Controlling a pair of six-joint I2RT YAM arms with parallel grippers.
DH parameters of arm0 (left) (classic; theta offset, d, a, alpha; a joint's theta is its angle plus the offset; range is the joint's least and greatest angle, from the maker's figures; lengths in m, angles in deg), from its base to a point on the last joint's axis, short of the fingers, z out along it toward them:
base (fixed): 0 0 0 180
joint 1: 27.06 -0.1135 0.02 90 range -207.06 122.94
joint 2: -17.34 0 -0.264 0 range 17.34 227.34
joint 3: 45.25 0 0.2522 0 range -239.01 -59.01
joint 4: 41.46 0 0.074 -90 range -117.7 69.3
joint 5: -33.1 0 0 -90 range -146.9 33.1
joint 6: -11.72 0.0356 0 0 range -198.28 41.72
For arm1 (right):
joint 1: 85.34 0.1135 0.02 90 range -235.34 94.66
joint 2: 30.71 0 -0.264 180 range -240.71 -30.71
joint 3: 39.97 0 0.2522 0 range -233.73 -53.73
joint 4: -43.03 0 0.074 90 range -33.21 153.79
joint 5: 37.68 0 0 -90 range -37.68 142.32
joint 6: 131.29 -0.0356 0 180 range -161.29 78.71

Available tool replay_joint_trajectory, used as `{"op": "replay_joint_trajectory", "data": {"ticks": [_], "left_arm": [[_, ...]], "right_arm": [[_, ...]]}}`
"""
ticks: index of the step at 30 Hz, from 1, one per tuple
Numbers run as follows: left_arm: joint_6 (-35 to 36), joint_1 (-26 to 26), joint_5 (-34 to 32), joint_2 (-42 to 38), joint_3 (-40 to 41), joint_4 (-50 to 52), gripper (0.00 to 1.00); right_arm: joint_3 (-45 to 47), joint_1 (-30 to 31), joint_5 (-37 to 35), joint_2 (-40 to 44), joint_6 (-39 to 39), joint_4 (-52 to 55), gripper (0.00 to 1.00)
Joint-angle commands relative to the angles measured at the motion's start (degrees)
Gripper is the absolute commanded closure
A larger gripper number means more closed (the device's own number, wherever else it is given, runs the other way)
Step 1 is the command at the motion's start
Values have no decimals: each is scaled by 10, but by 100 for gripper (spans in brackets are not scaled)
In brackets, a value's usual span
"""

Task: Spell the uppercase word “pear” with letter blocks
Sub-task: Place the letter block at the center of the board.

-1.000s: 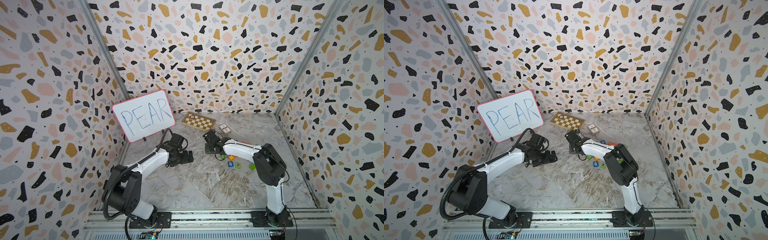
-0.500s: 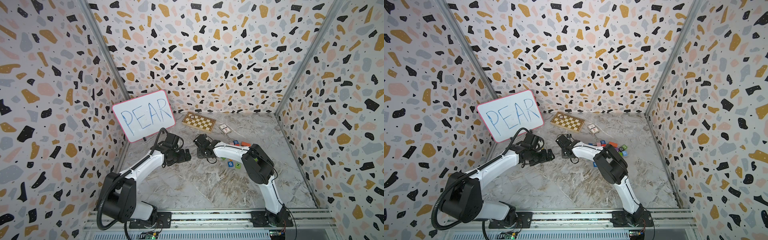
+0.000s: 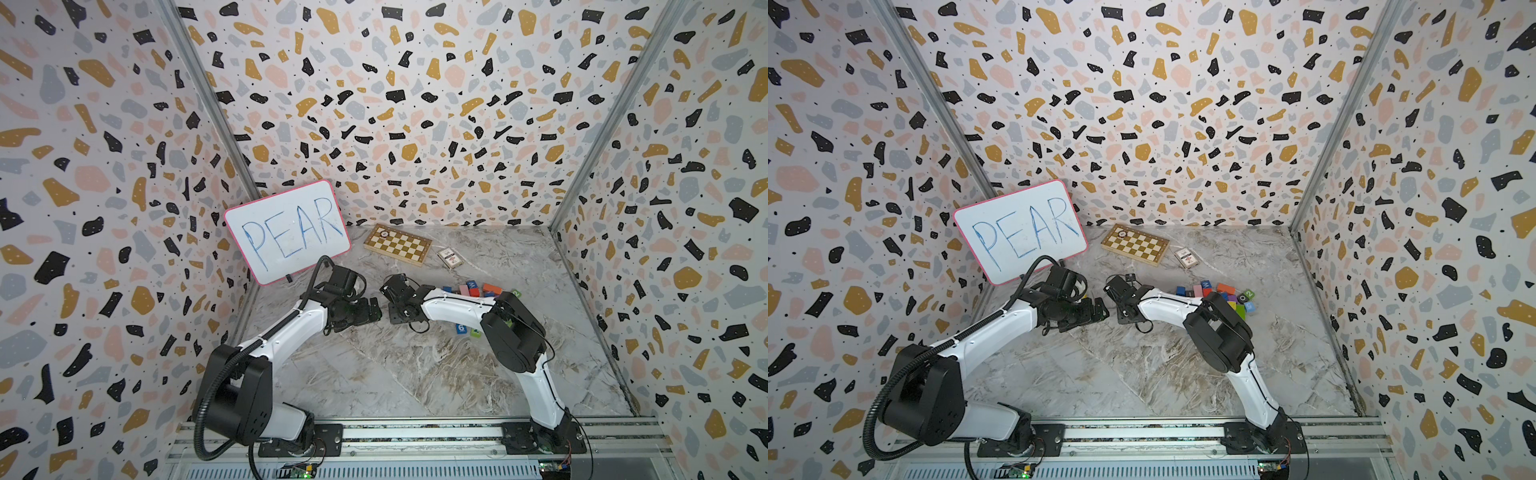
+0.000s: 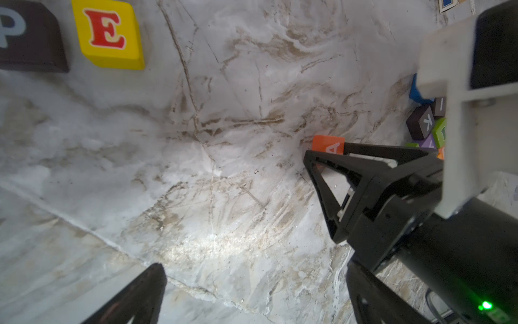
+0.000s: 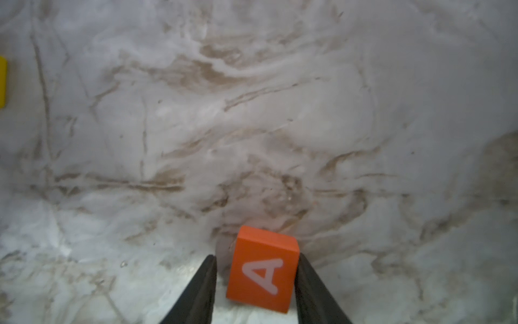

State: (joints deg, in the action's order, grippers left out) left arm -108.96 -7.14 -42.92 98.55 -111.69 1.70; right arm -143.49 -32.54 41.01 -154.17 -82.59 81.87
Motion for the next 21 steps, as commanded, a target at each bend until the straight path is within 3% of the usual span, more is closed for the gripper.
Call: {"op": "replay_joint_trajectory", "data": {"ticks": [1,11,15,21], "left_arm": [[6,-3,6,-13,4,0,1],[-1,-12,2,-25,10,4,1],[-9,-13,-2,-28,9,16,7],[-27,-15,-7,-33,12,19,15]], "right_arm": [[-11,7,29,17,3,35,54],[20,13,108,23,22,-46,53],[33,14,158,18,66,-89,53],[140,13,232,77,144,-214,53]]}}
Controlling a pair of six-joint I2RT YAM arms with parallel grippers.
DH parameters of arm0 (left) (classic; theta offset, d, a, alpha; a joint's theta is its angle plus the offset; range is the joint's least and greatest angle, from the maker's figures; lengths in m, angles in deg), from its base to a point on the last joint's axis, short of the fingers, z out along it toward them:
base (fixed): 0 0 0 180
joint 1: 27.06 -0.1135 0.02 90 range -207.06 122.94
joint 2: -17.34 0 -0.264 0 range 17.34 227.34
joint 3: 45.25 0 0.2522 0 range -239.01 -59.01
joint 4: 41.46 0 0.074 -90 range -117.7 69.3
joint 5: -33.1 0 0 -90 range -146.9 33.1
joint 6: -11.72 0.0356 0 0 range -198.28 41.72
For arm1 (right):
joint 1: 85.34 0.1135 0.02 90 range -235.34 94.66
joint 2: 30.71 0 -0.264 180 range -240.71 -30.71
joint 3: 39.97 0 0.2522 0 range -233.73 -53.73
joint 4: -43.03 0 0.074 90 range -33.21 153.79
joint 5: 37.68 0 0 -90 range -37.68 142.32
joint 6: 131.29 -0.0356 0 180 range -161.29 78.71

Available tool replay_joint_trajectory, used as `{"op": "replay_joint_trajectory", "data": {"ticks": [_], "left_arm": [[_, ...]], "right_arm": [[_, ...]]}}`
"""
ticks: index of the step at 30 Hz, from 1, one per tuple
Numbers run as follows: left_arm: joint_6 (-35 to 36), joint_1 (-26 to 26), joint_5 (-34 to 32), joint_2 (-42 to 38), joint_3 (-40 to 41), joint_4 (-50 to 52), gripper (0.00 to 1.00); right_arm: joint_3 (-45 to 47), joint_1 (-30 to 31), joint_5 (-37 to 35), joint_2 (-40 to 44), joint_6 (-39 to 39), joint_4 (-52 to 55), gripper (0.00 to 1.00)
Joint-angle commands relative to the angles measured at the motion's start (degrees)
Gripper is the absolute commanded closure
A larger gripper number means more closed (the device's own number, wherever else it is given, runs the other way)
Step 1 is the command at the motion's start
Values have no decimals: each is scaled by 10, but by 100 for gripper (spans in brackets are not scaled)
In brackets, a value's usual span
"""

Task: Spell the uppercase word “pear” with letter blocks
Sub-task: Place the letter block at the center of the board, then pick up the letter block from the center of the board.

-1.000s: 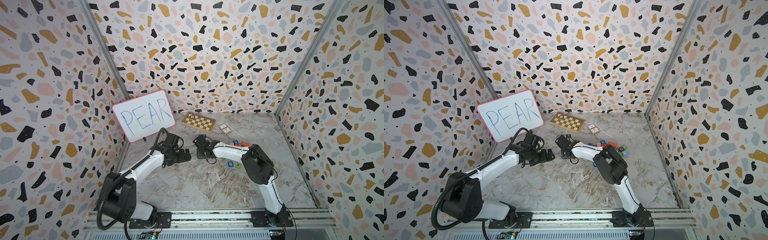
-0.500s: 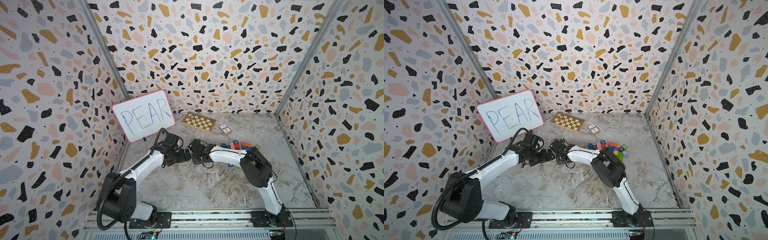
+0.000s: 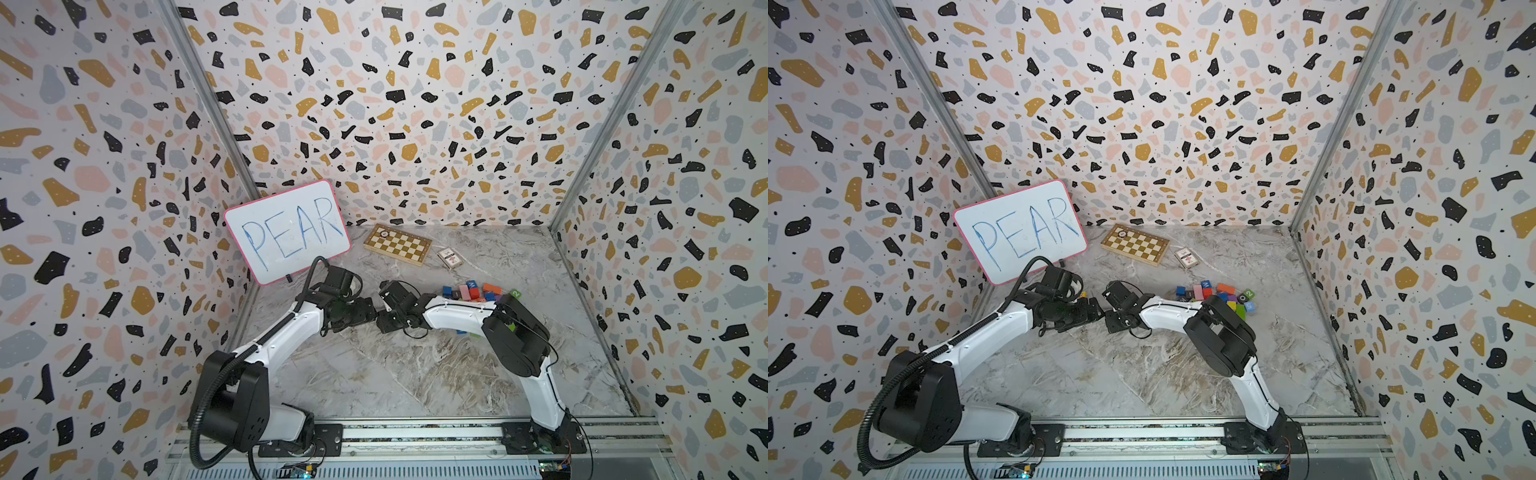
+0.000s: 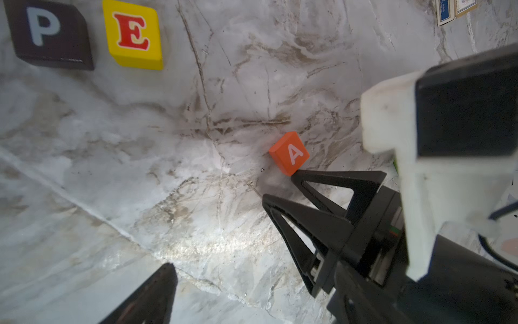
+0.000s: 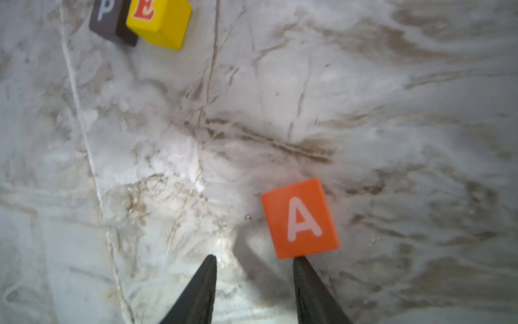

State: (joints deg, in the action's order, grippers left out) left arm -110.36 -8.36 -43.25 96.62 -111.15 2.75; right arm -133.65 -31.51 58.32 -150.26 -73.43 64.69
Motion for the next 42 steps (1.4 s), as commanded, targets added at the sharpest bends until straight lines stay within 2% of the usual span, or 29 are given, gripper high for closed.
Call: {"op": "replay_joint_trajectory", "data": {"ticks": [1,9,14,17,24,29,42], "left_arm": [[-16,-2,-1,-12,7,5,16],[-48,19,15,56,-15,-24,20],[-66,47,-4,134,-63,-14,20],[-73,54,-2,189,-99,-6,20],[-77,70,-21,273,-176,18,17],[-73,81,-42,323,-218,42,20],[-36,90,-130,351,-220,78,28]], "right_arm": [[63,2,64,52,65,-62,52],[167,-11,48,119,146,-111,39],[241,-36,64,151,170,-154,22],[267,-47,79,167,179,-177,17],[293,-70,105,186,181,-199,16],[302,-84,118,192,178,-209,16],[311,-99,135,184,171,-225,16]]}}
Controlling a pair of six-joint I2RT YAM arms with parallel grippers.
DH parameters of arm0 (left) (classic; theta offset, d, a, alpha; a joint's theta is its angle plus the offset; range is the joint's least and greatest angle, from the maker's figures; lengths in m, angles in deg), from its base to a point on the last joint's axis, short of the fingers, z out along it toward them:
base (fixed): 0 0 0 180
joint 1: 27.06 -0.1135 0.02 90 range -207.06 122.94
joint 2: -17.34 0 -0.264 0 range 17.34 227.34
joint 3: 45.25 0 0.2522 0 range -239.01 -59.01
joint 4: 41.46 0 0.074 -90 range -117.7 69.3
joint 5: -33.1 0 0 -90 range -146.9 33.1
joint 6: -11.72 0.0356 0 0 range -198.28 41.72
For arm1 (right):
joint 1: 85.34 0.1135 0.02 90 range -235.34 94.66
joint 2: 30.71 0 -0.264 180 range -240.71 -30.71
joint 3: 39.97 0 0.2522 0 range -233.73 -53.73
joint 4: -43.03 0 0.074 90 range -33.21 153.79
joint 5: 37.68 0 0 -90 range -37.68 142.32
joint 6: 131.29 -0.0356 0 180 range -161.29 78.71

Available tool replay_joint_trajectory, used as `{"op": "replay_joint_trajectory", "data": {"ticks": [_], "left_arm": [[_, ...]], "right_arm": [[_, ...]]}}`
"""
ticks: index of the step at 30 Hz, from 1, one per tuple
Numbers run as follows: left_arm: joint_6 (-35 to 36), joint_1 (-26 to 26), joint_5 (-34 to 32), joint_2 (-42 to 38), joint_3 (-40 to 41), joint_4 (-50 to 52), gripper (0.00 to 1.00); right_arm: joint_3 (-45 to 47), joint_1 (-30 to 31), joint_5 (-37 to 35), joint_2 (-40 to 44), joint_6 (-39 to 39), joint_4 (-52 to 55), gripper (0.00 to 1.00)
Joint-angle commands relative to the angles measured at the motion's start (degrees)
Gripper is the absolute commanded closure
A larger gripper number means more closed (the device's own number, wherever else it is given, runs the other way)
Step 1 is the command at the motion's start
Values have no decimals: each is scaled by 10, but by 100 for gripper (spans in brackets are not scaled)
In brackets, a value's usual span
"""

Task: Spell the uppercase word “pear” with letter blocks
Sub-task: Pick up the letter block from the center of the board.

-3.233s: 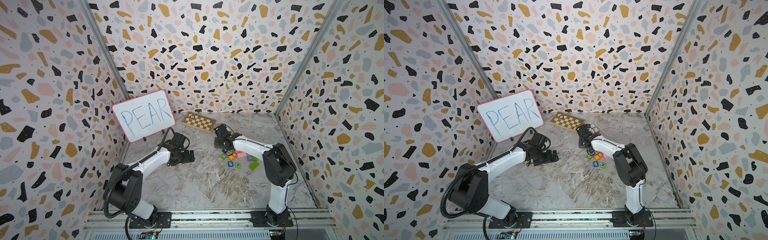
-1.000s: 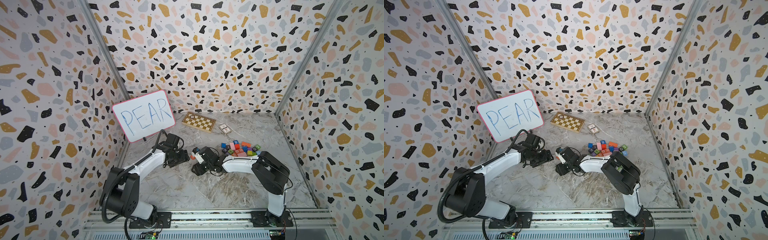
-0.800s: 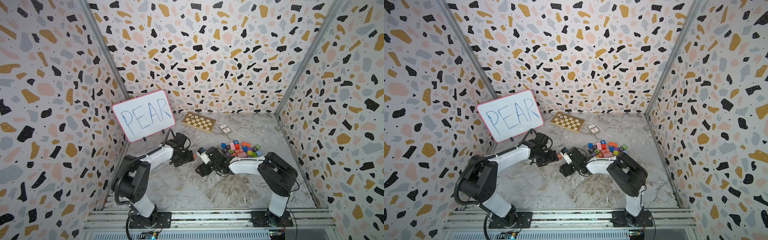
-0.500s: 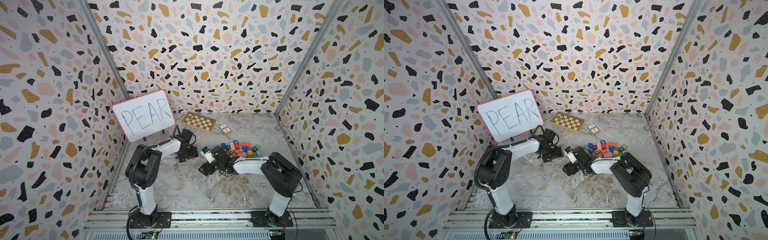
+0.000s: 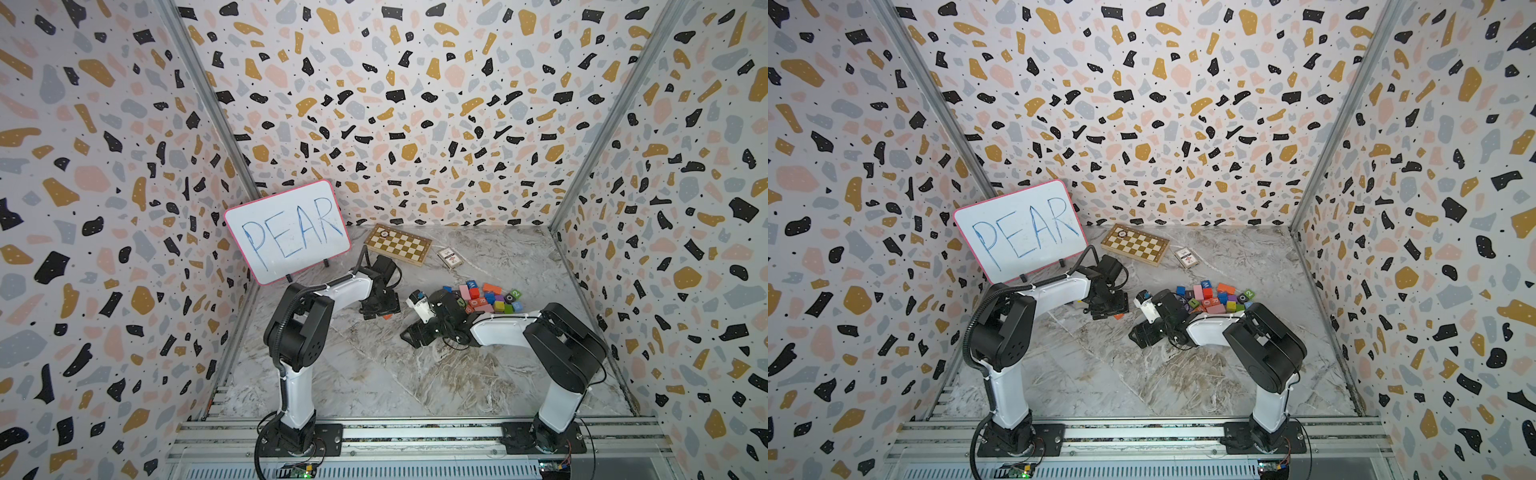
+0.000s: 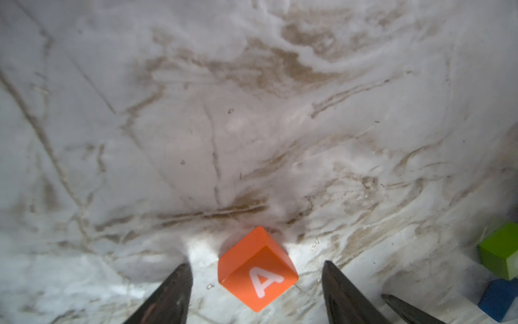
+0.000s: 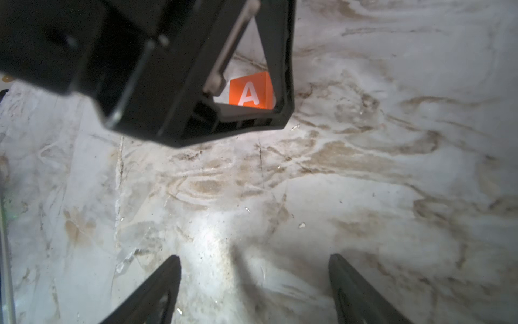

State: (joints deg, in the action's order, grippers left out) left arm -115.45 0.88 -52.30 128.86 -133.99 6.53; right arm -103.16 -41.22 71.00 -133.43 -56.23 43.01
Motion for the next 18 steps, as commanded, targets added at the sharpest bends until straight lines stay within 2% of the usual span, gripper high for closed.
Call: {"op": "replay_joint_trajectory", "data": {"ticks": [1,6,12,18], "left_arm": [[18,-3,-43,30,8,41,28],[30,0,-71,43,-17,62,28],[29,7,-74,63,-42,73,28],[32,9,-86,53,-29,76,28]], "right_arm": [[6,-2,9,16,-1,-8,16],[11,-6,17,16,-5,-17,16],[12,-8,24,12,-7,-21,16],[14,-10,28,9,-7,-23,16]]}}
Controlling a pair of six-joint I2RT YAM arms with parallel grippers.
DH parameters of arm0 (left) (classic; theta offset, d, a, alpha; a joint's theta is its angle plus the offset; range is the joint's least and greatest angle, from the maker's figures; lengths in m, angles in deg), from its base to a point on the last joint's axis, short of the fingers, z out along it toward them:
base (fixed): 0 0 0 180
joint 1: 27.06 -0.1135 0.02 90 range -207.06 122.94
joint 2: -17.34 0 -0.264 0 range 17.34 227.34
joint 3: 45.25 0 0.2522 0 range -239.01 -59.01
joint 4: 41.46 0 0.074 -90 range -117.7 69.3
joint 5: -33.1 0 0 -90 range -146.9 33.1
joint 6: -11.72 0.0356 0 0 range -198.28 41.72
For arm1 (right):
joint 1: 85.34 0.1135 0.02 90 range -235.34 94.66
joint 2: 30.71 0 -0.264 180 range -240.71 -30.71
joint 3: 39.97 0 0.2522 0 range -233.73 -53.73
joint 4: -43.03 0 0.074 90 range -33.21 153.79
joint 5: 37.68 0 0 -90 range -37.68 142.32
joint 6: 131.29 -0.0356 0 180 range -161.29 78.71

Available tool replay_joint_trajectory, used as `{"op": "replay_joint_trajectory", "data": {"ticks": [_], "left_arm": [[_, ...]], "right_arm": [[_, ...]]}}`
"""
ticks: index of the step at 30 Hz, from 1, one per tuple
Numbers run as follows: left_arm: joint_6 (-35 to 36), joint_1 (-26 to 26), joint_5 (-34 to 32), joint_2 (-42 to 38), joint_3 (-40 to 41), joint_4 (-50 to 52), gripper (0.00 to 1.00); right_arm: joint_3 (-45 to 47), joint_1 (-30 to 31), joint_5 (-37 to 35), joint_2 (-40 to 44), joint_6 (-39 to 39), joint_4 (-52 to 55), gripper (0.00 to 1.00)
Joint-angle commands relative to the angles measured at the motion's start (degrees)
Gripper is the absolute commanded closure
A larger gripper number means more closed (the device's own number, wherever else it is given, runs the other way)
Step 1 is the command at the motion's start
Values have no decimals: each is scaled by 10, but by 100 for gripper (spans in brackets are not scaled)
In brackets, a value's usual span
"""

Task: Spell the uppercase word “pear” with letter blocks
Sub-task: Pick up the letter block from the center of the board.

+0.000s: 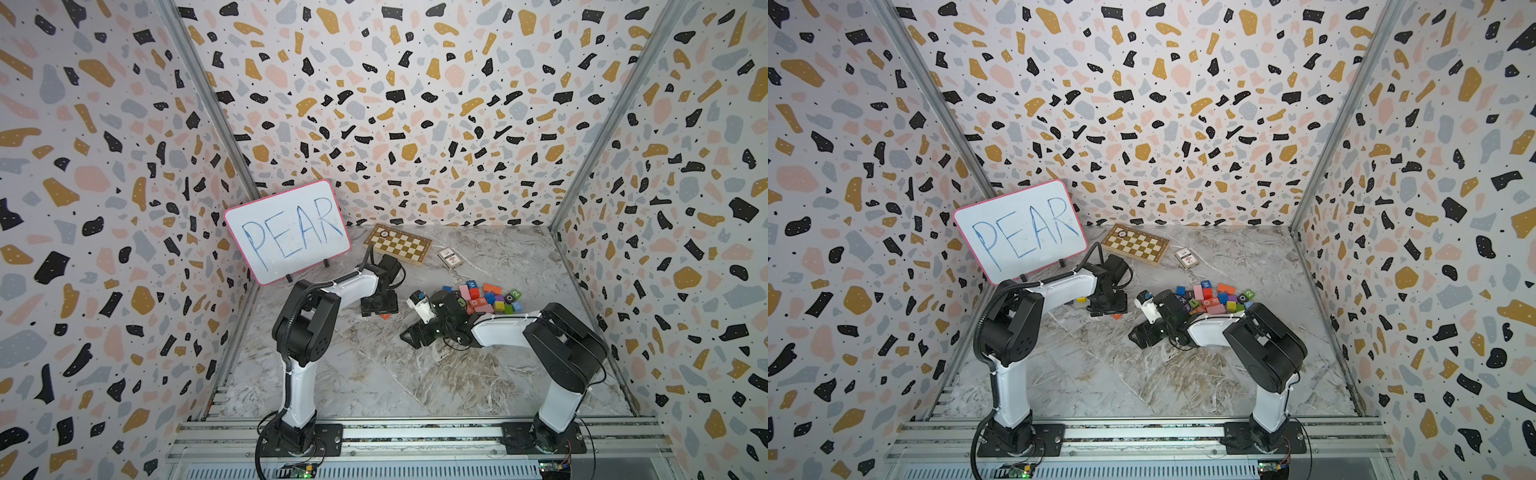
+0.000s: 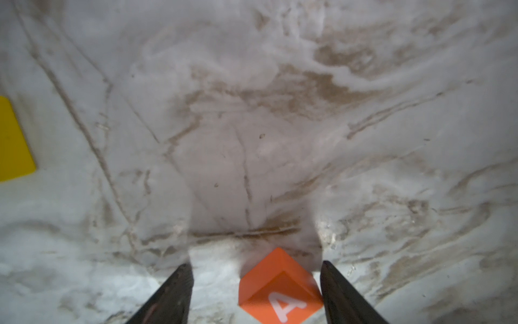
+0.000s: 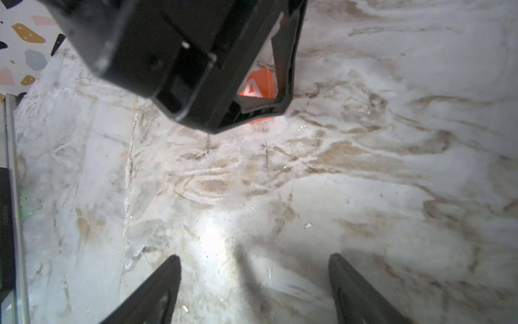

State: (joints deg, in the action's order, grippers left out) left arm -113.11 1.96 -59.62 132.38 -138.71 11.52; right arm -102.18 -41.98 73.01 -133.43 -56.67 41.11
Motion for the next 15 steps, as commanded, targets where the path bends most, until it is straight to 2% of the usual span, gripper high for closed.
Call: {"op": "replay_joint_trajectory", "data": {"ticks": [1,15], "left_arm": [[9,-1,-14,12,24,25,29],[8,-2,-28,-22,49,25,43]], "right_arm": [[4,-2,9,8,-3,-5,16],[5,-4,10,4,-4,-9,15]]}}
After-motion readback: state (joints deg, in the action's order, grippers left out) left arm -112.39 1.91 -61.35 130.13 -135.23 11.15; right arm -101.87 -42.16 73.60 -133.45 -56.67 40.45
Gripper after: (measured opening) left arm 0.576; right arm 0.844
